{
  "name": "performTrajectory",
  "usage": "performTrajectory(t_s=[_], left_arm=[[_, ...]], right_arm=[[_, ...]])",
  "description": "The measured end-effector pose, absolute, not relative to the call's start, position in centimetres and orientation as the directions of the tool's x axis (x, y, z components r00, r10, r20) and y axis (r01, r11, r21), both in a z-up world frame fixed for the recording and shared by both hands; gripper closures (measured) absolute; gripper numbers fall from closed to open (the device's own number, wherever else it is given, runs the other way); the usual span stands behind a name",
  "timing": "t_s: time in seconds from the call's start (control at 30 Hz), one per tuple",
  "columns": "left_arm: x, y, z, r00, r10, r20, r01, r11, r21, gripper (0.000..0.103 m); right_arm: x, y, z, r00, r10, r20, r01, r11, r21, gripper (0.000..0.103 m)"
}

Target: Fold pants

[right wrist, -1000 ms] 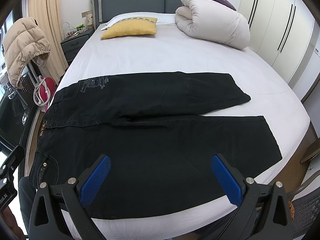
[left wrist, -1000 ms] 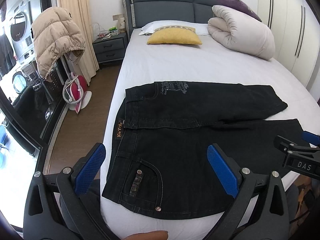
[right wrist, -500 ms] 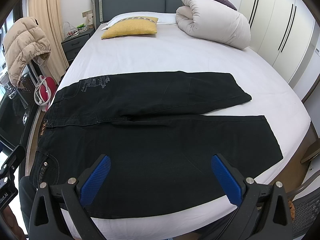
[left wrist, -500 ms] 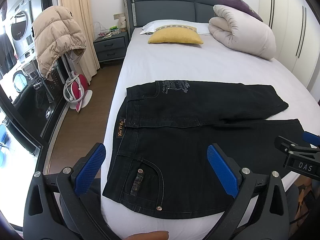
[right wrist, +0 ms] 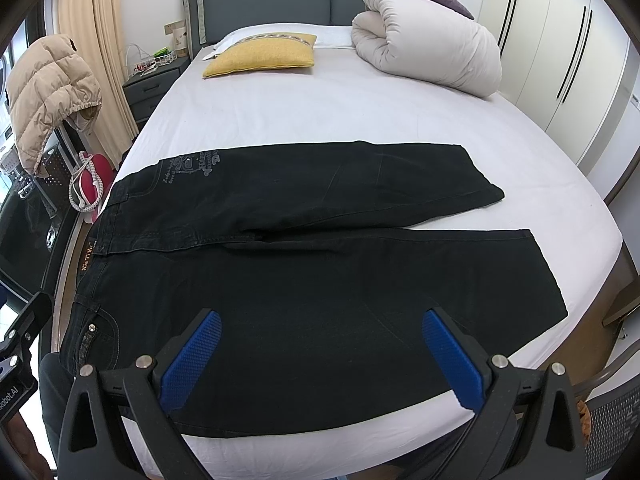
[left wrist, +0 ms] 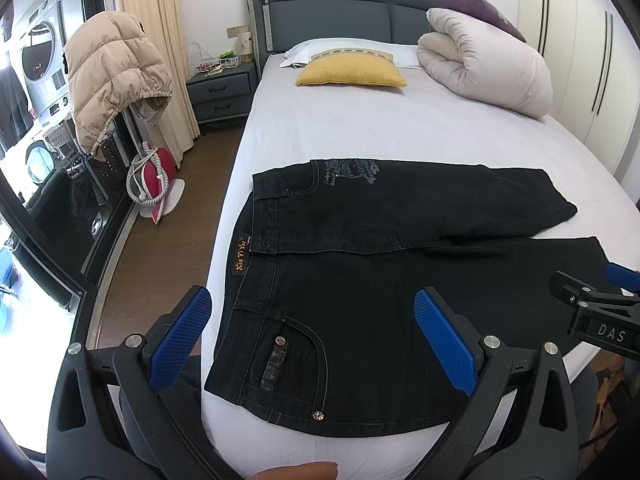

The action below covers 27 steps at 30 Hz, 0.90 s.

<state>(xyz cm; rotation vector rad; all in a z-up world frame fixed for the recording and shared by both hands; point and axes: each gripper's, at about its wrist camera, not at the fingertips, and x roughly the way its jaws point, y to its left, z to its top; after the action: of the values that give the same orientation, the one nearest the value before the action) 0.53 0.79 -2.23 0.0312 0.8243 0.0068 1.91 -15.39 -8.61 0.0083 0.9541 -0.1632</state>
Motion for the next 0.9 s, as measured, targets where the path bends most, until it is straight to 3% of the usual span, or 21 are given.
performTrajectory(t_s=[0.9], left_arm=[[1.3, 0.8, -3.4, 0.683, 0.060, -0.728, -0.008, 0.997, 0.075, 0.000]], right_arm=[[2.7, -15.5, -9.6, 0.551, -0.106, -0.827, 0.136, 0.990, -0.037, 0.000]])
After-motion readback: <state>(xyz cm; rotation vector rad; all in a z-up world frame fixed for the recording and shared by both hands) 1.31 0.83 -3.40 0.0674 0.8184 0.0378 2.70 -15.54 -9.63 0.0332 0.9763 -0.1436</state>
